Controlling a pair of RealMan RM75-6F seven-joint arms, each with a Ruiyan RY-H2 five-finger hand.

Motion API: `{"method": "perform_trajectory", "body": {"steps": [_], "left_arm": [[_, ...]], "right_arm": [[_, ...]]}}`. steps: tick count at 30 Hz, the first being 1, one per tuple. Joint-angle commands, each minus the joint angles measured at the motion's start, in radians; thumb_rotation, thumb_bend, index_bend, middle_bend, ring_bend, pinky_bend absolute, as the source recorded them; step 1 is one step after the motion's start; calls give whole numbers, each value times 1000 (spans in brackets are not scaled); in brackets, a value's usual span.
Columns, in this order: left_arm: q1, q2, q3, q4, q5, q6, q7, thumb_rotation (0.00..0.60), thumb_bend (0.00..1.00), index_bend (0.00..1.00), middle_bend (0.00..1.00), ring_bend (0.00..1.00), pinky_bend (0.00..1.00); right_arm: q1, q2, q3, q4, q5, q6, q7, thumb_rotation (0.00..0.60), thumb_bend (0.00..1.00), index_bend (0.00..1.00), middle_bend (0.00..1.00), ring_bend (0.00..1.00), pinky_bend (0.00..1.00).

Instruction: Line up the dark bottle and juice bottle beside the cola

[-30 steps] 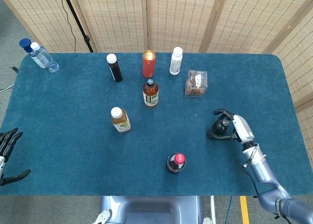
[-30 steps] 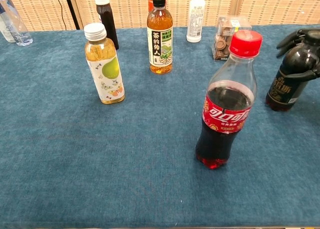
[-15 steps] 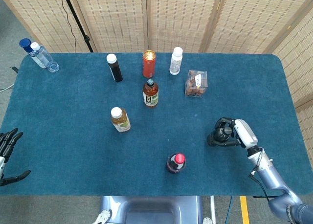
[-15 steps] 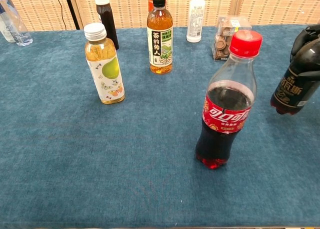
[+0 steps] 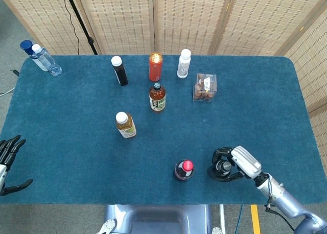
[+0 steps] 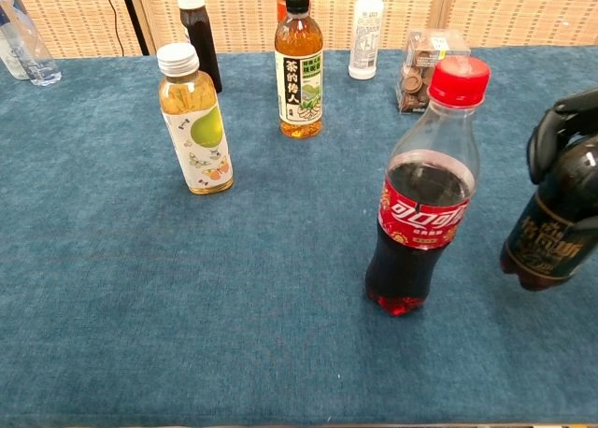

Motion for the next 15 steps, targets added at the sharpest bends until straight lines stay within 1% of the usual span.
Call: {"method": "perform_trajectory", "body": {"steps": [1,4,15], "left_arm": [[-1,1,-1,1,-3,-1,-4,600,0,0,0,0,0],[-2,2,-2,2,-6,-4,-6,600,0,0,0,0,0],[-4,7,-3,3,-10,-7,-20,600,0,0,0,0,0]], "right_arm": [[20,-21,-1,-30,-13,-12,-67,600,543,549,541,599,764],[31,-45,7,-42,-2,-30,-114,600,544,549,541,599,764],[54,-96,14,-67,23,-56,-176,600,544,548,541,599,764]]}}
